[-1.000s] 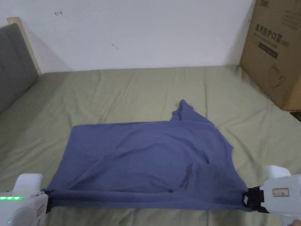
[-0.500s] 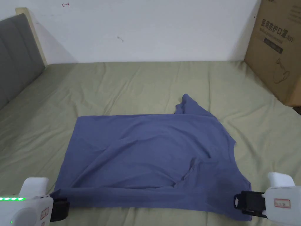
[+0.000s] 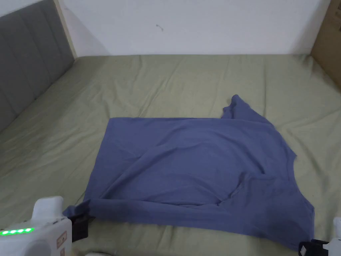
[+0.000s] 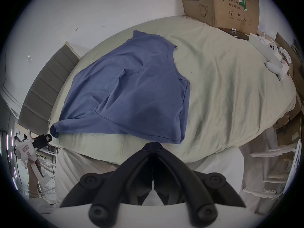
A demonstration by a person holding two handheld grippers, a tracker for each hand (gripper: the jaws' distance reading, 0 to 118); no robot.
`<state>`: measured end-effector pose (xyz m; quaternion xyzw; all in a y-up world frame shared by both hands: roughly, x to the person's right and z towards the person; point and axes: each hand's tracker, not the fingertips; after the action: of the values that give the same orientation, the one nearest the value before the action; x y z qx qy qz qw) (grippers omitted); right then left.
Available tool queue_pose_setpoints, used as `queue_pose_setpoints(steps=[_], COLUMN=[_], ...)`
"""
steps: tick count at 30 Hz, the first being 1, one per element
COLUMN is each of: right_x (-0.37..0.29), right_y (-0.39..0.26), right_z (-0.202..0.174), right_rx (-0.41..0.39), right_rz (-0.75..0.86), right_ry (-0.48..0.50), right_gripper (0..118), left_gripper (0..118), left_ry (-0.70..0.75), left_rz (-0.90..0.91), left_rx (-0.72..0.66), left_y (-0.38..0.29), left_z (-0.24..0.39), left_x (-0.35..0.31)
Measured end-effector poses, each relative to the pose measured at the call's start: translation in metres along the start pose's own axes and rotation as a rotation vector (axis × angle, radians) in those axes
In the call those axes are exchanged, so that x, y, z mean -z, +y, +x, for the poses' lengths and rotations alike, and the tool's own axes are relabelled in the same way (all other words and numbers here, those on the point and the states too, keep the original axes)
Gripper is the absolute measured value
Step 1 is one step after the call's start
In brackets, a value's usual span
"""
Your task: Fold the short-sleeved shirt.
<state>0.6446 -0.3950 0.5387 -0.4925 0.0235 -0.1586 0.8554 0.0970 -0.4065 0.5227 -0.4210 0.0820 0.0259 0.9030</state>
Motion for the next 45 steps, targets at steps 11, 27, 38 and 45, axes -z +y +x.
queue_pose_setpoints(steps=[11,27,38,45], right_x=[0.004,0.050,0.005,0.027], right_y=[-0.003,0.029,0.059,0.149], right_z=[0.009,0.025,0.018,-0.002], right_rx=[0.024,-0.053,0.010,-0.042], right_rz=[-0.041,-0.076,0.004,0.032], right_ry=[-0.030,-0.065,-0.017,-0.037], right_gripper=[0,2,2,2], left_gripper=[2,2,2,2], left_ry=[0.018,0.028,0.028,0.074], left_rz=[-0.033,-0.011,-0.025,0.028], left_rx=[-0.019,0.044,0.038,0.156], left_y=[0.015,0.032,0.049,0.126], left_z=[-0.007,0.009,0.012,0.036], left_x=[0.052,0.028,0.019,0.047])
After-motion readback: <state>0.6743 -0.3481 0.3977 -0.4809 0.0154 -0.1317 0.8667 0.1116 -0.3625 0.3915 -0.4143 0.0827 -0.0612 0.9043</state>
